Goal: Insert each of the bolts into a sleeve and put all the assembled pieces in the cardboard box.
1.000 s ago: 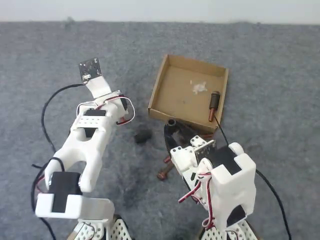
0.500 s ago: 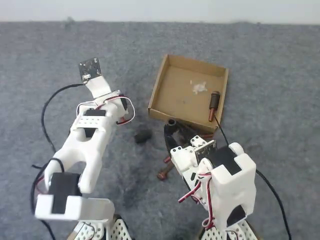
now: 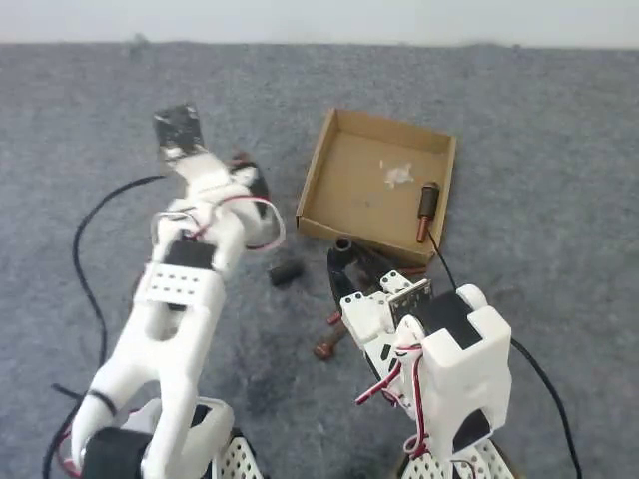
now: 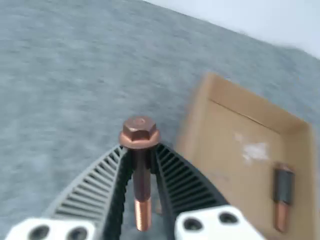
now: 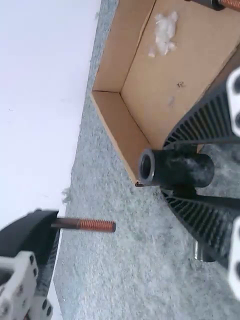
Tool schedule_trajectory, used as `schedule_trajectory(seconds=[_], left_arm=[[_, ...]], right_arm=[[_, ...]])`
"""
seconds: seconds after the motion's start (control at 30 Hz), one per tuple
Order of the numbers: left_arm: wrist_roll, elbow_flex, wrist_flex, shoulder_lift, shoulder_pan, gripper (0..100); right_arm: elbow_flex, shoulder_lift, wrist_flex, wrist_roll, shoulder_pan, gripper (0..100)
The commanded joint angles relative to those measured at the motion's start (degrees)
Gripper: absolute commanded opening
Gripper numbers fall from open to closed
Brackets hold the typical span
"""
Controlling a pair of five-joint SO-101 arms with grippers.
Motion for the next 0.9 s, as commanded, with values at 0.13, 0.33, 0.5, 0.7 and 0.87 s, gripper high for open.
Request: schedule_trajectory(seconds=[0.13, 0.33, 0.5, 0.7, 0.87], left_arm=[[-0.18, 3.82, 0.00, -8.35, 10.73, 1], [-2.64, 4.00, -0.18, -8.44, 12.22, 1], [-12.66, 3.82, -0.26, -8.44, 12.31, 1], [-13.98, 4.09, -2.73, -8.44, 14.33, 1], [-13.80, 4.18, -2.90, -8.44, 16.62, 1]], right_arm=[[0.97, -0.84, -0.13, -0.18, -0.57, 0.6], [0.88, -0.84, -0.13, -0.18, -0.57, 0.6], [0.88, -0.84, -0.13, -0.18, -0.66, 0.6], [0.88, -0.84, -0.13, -0.18, -1.71, 0.6], [0.88, -0.84, -0.04, -0.18, -2.07, 0.6]])
